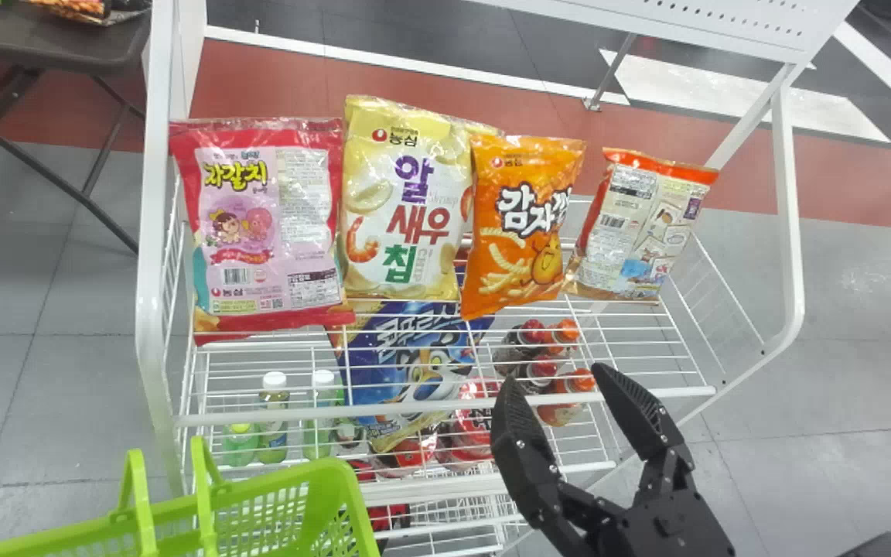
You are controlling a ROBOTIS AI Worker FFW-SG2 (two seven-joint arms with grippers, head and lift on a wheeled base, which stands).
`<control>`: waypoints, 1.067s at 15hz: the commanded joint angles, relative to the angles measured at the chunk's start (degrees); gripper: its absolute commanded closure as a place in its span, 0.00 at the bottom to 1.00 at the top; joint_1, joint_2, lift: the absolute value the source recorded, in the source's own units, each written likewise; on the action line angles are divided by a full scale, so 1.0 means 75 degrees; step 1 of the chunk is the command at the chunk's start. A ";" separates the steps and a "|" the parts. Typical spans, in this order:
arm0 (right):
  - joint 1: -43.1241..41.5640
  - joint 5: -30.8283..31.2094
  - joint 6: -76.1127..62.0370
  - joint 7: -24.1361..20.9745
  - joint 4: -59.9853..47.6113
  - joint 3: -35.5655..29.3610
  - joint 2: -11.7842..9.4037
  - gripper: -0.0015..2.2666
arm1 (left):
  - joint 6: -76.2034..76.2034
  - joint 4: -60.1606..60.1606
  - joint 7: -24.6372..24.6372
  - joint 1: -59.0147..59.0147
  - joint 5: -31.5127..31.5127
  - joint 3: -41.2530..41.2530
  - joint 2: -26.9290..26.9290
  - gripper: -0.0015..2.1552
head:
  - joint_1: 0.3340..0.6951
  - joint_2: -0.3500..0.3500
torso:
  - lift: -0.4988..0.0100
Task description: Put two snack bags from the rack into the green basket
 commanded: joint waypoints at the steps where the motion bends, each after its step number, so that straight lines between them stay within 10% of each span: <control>1: 0.0027 0.0025 0.0000 0.0000 -0.0026 -0.0002 -0.0007 0.06 | 0.0009 -0.0042 0.0000 0.0015 0.0000 0.0001 0.0001 0.64 | 1.00 0.00 | 0.97; 16: -0.1075 0.0868 0.2508 -0.0176 -0.0131 0.0549 0.0122 0.06 | 0.0009 -0.0077 -0.0035 0.0003 0.0024 -0.0023 0.0024 0.64 | 1.00 0.00 | 0.97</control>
